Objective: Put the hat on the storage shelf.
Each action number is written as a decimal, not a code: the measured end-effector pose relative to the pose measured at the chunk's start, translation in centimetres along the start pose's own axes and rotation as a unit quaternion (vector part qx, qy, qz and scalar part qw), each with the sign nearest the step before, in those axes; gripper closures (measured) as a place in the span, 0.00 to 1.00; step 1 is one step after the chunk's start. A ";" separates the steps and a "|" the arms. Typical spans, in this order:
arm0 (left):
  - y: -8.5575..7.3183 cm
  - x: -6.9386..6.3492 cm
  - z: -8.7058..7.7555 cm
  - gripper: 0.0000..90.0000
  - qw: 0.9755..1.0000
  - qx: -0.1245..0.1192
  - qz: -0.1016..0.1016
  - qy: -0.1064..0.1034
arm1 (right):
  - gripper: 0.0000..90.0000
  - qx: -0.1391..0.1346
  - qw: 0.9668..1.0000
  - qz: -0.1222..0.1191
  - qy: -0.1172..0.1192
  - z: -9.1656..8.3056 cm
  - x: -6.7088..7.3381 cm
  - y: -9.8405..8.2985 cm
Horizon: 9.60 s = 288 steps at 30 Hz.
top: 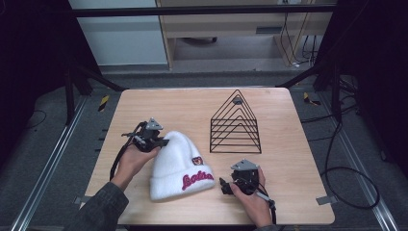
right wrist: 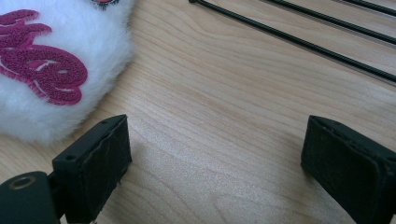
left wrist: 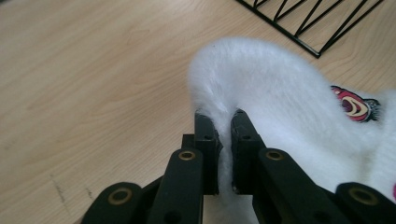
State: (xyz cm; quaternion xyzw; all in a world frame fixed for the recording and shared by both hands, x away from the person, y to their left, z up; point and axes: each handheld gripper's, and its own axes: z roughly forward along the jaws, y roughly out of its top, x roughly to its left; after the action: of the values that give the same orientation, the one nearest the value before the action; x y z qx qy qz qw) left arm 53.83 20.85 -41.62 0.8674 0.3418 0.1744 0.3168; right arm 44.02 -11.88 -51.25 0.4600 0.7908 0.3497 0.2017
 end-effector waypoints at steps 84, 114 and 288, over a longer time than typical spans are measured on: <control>12.8 -5.8 -17.3 0.93 0.962 -0.200 0.184 -0.011 | 0.75 -0.121 0.970 -0.128 0.166 -5.3 4.1 13.5; 21.0 -7.2 -13.9 0.93 0.955 -0.265 0.130 0.003 | 0.79 -0.147 0.979 -0.129 0.062 -13.2 -8.5 19.0; 14.5 -8.3 -1.8 0.17 0.979 -0.157 0.117 -0.060 | 0.15 -0.064 0.994 -0.066 0.064 -7.8 -5.1 4.4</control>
State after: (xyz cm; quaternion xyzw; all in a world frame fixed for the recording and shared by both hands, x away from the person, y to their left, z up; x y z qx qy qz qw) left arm 54.00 7.55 -31.25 0.8496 0.1866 0.2094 0.4467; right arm 44.16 -17.75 -42.77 0.3695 0.8068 0.4140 0.2028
